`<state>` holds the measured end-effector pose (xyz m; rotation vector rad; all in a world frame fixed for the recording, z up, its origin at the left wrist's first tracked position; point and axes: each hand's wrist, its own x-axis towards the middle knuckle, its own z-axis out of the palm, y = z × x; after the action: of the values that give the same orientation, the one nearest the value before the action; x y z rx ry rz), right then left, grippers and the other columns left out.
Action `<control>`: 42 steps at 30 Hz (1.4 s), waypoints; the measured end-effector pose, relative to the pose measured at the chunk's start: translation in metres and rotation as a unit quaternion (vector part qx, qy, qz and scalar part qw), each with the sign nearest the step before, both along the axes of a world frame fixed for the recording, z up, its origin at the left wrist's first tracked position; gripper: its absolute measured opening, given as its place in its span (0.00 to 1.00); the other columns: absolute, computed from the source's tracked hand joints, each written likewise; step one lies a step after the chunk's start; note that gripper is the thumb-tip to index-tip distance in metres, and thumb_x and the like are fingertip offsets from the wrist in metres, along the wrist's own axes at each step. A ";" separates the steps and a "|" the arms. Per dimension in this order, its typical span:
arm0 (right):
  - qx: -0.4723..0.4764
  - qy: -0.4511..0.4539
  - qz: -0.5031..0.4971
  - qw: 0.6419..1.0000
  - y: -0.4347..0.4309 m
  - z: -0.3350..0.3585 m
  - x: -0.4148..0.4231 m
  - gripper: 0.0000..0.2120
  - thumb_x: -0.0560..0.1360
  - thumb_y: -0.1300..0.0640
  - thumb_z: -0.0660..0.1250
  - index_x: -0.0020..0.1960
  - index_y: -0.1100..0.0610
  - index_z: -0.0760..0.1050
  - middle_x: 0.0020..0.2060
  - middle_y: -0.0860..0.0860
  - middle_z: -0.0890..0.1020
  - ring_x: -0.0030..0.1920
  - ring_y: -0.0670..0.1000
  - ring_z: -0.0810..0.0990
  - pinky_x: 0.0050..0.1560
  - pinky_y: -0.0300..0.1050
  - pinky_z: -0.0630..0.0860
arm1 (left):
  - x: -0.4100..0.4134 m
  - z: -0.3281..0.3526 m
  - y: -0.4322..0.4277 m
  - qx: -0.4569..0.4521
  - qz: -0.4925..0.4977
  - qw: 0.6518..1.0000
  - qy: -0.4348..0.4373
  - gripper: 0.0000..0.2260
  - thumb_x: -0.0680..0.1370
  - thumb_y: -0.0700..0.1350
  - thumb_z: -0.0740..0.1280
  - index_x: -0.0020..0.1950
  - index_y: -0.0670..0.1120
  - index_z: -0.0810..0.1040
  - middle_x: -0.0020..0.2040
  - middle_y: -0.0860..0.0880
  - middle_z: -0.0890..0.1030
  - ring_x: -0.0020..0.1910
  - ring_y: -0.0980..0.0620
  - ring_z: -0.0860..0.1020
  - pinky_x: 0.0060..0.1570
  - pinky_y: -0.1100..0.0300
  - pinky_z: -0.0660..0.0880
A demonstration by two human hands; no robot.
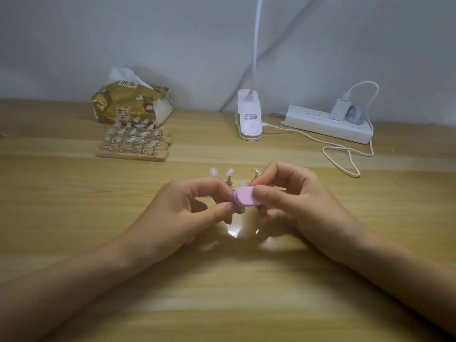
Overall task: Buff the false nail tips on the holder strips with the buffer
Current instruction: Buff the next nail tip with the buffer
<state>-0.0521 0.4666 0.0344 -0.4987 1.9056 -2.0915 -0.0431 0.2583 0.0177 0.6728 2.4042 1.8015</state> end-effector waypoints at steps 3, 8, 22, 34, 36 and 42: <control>0.012 0.022 0.024 0.999 -0.001 -0.002 0.002 0.06 0.70 0.64 0.75 0.39 0.56 0.79 0.37 0.52 0.83 0.32 0.48 0.79 0.34 0.38 0.79 | 0.001 0.001 0.000 -0.007 -0.014 1.000 0.007 0.10 0.71 0.57 0.69 0.42 0.51 0.82 0.30 0.55 0.78 0.21 0.60 0.65 0.22 0.69 0.62; 0.005 0.011 0.005 1.000 0.001 0.000 0.000 0.07 0.70 0.63 0.76 0.38 0.56 0.79 0.37 0.53 0.83 0.32 0.47 0.79 0.34 0.38 0.79 | -0.001 0.001 0.001 0.003 -0.014 1.000 0.001 0.07 0.72 0.55 0.71 0.41 0.52 0.82 0.35 0.52 0.81 0.21 0.59 0.66 0.22 0.69 0.62; 0.010 0.008 -0.017 1.000 0.003 0.001 -0.002 0.05 0.68 0.60 0.76 0.38 0.55 0.80 0.37 0.55 0.82 0.32 0.49 0.79 0.35 0.40 0.80 | -0.002 0.000 0.002 -0.003 -0.016 1.000 0.001 0.03 0.74 0.51 0.70 0.41 0.54 0.82 0.36 0.53 0.82 0.20 0.60 0.66 0.21 0.70 0.62; 0.038 0.033 0.006 0.999 0.002 0.001 -0.001 0.07 0.69 0.64 0.77 0.39 0.57 0.79 0.37 0.54 0.84 0.32 0.48 0.80 0.34 0.38 0.79 | -0.001 0.001 0.002 -0.003 -0.018 1.000 0.001 0.06 0.73 0.53 0.71 0.41 0.52 0.82 0.35 0.54 0.81 0.20 0.60 0.66 0.21 0.69 0.62; 0.019 0.018 -0.020 0.999 0.005 0.004 -0.004 0.05 0.68 0.61 0.75 0.37 0.56 0.79 0.38 0.54 0.83 0.33 0.48 0.79 0.35 0.39 0.80 | -0.002 0.001 0.001 0.002 -0.012 1.000 -0.004 0.03 0.74 0.50 0.70 0.42 0.54 0.83 0.37 0.51 0.82 0.20 0.60 0.66 0.21 0.69 0.62; 0.034 0.040 0.007 0.999 0.002 0.002 -0.003 0.06 0.69 0.62 0.76 0.39 0.56 0.79 0.38 0.54 0.84 0.34 0.48 0.80 0.35 0.39 0.80 | -0.002 0.000 0.001 0.010 -0.015 1.000 -0.011 0.07 0.72 0.55 0.71 0.42 0.52 0.83 0.36 0.53 0.83 0.20 0.60 0.66 0.21 0.70 0.62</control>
<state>-0.0549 0.4687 0.0360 -0.5861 2.0038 -2.0181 -0.0449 0.2597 0.0182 0.6832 2.3525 1.8134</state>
